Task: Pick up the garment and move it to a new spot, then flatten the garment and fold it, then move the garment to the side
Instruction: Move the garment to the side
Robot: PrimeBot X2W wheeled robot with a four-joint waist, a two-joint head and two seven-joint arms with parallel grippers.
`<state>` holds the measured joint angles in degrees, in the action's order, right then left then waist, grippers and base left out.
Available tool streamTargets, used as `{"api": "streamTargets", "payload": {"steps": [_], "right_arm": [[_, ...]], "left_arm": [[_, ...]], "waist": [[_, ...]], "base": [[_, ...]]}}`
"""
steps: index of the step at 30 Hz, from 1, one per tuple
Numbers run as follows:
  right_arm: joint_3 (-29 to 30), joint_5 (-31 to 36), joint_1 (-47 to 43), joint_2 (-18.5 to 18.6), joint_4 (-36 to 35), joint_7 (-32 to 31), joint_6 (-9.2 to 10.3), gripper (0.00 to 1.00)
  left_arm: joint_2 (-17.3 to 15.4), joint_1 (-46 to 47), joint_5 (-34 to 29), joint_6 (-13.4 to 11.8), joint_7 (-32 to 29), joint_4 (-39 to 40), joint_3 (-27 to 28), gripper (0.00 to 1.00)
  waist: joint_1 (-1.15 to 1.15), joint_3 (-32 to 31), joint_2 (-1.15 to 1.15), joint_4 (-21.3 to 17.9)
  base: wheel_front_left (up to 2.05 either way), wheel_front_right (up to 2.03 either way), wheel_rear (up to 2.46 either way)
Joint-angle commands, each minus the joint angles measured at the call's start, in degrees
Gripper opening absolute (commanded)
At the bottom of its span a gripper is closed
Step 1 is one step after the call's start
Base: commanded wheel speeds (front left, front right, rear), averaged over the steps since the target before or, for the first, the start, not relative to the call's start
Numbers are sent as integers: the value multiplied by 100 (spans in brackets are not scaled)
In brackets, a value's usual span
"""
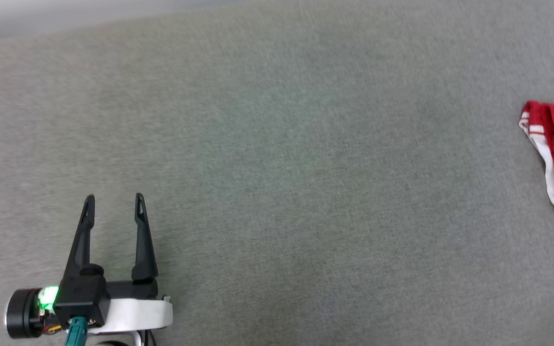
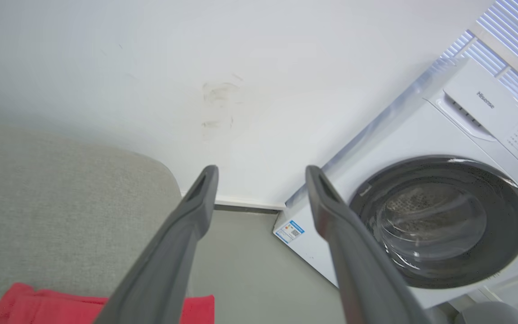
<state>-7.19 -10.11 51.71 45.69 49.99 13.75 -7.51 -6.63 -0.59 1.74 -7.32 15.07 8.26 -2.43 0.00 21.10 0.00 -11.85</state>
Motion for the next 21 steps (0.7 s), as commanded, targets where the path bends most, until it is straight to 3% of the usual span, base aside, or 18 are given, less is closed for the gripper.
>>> {"api": "streamTargets", "payload": {"steps": [1,7,12,17,21], "right_arm": [[119,215,-55,-223,-186,75,5,100],[992,1012,-933,-1415,-2108,137,6,100],[1157,1186,-2001,-2388,-3595,140,6,100],[1052,1086,-3013,-3144,-4339,140,6,100],[1009,972,-3667,-3523,-4541,141,5,100]], "left_arm": [[33,-87,7,-17,11,-31,17,100],[143,-334,39,-12,12,-145,21,100],[229,-507,28,13,11,-254,-6,100],[270,-646,3,39,11,-379,-26,100],[279,-721,-35,82,11,-489,-76,100]], "waist": [[0,-381,0,252],[0,-818,0,540],[0,-1112,0,757],[0,-1331,0,911],[0,-1488,0,1042]], "base": [[0,0,0],[0,0,0],[0,0,0],[0,0,0],[0,0,0]]}}
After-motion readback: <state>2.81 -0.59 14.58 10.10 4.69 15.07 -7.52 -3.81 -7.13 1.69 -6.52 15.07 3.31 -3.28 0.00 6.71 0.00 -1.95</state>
